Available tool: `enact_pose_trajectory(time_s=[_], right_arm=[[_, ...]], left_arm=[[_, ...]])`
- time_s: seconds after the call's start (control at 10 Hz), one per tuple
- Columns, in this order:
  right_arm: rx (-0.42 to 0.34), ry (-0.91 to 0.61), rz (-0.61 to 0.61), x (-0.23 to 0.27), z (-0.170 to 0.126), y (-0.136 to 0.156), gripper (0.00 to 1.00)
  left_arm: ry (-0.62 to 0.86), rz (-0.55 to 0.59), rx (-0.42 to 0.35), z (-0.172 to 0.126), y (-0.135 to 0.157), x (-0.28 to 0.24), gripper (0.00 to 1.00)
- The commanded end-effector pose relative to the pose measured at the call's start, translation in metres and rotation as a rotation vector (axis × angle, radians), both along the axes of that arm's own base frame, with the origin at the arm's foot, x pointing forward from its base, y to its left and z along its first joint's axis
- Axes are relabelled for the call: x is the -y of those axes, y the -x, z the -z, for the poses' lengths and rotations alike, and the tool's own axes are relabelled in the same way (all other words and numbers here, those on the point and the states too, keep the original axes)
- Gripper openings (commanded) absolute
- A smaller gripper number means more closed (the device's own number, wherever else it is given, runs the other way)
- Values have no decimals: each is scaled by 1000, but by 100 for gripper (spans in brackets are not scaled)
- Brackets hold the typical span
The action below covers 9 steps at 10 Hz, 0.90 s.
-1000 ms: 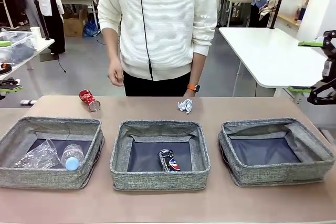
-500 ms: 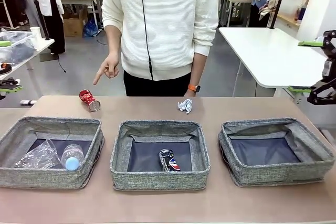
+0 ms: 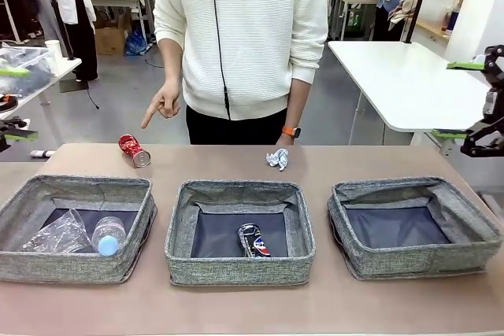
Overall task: Sort the waste into the appropriate baskets.
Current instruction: Pick up the waste item pointed out by the person.
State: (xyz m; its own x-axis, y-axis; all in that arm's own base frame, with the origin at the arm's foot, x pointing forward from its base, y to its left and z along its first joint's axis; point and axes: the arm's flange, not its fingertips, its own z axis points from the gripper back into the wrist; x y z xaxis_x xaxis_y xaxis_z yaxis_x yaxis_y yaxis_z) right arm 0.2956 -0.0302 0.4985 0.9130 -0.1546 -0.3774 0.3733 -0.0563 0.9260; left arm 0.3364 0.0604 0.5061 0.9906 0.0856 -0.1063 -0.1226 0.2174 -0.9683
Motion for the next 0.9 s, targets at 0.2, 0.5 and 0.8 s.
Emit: enact_pose_trajectory(time_s=[0.2,0.5,0.8], right_arm=[[17,-18,-1,-2,-1,2,100],[17,-18,-1,-2,-1,2,100],[17,-18,-1,-2,-1,2,100]], left_arm=[[-1061,-163,-16,5,-87,69,100],[-1502,-116,35,36,-121,110,100],[-975,-103,147,31,-117,113,100]])
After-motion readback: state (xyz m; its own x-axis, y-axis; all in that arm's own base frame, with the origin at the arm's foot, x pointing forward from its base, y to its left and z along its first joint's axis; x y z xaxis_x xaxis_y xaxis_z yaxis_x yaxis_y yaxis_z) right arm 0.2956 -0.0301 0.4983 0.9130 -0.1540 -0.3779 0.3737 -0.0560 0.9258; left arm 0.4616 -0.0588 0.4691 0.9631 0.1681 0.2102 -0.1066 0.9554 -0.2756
